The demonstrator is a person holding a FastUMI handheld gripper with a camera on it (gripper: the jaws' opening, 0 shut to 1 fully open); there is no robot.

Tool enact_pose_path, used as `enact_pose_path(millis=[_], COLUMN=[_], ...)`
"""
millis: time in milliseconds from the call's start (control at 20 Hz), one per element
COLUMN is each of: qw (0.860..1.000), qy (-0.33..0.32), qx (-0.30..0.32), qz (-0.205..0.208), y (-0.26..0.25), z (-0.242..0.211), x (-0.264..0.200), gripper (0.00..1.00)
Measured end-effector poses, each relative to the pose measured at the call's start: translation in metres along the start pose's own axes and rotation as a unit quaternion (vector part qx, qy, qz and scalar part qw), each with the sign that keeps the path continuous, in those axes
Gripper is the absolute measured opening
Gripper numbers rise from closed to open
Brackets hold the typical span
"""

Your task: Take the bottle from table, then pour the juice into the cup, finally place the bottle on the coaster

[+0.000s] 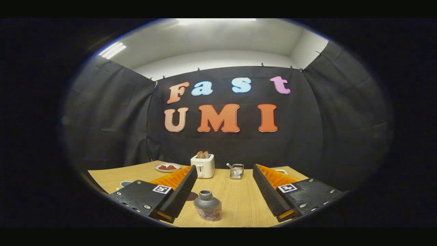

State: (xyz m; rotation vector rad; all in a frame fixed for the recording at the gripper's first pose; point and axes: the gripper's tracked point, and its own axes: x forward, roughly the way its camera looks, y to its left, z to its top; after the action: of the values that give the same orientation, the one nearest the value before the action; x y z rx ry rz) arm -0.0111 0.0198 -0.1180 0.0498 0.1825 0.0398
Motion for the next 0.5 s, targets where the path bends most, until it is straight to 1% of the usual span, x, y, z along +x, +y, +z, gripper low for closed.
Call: enact_pose_path(millis=[250, 500], qw=[0.998, 0.996], qy=[0.051, 0.091], qx=[0.016, 0.011], qz=[0.015, 0.019], y=[0.013, 0.019], z=[-0.044, -0.079], x=[0.002, 0.005], gripper=[0.97, 0.97])
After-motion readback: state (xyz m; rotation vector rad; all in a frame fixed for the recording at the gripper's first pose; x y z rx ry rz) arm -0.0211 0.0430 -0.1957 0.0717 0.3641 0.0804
